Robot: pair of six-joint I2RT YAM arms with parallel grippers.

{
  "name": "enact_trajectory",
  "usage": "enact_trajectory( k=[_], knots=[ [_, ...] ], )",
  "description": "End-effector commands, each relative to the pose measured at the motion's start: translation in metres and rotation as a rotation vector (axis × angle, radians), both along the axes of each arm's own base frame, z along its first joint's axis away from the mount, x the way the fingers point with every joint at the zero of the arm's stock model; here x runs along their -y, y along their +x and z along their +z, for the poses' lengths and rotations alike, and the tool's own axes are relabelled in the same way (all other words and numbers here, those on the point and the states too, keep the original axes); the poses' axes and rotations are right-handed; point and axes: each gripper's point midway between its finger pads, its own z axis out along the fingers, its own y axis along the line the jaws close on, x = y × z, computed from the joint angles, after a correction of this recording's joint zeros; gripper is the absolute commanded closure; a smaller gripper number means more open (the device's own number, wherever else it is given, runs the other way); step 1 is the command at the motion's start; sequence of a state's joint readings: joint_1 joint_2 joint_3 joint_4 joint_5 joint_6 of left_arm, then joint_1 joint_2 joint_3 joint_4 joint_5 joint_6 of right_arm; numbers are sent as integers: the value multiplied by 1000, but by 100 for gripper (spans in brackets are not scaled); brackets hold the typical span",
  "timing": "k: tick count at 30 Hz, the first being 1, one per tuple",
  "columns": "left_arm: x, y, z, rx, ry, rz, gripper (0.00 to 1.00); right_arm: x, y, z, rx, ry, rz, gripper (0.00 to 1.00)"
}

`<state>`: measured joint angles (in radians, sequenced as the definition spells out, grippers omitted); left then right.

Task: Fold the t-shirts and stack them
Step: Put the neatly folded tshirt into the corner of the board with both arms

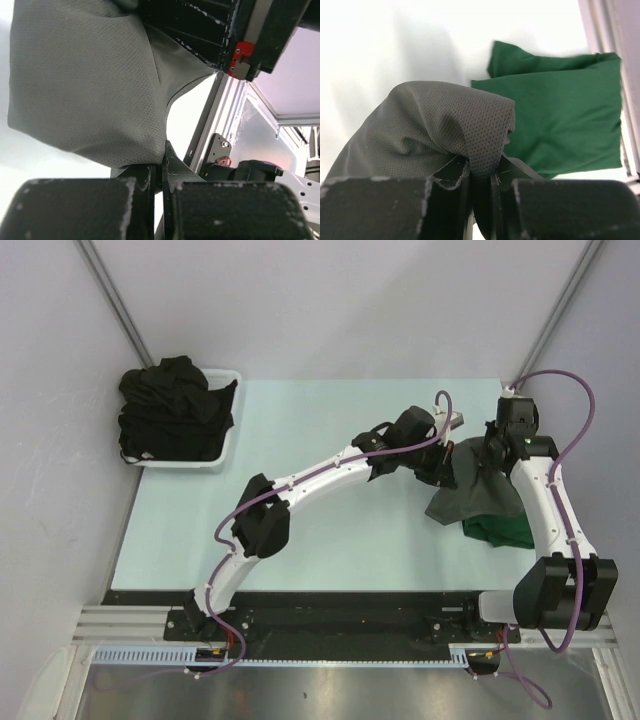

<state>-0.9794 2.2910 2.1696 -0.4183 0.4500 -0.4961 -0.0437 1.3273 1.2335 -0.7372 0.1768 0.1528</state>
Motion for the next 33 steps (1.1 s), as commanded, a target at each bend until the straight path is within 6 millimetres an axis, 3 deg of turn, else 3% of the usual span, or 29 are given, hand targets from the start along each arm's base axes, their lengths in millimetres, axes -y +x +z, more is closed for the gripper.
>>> enact_trajectory(
  k=[1,9,14,16,17,19,25,33],
  knots=[
    [8,-16,32,-16,-97,-66,100,36,2,14,56,-112,-109,100],
    [-13,-11,6,22,7,-43,100,79,-7,10,31,-174,-242,100],
    [-17,-3,-8,54,50,-17,100,92,-2,14,48,-187,-288,100],
    [-11,1,-6,49,35,-11,100,95,2,15,48,-192,-296,100],
    [-6,3,-18,28,43,-18,100,97,3,15,46,-198,-302,100],
    [5,3,-9,2,11,-32,100,99,5,14,33,-205,-304,100],
    [28,-12,-17,-55,-54,-109,100,109,-3,25,57,-242,-339,100],
    [58,-32,8,-74,-214,-188,100,126,-26,38,71,-337,-395,100]
  ],
)
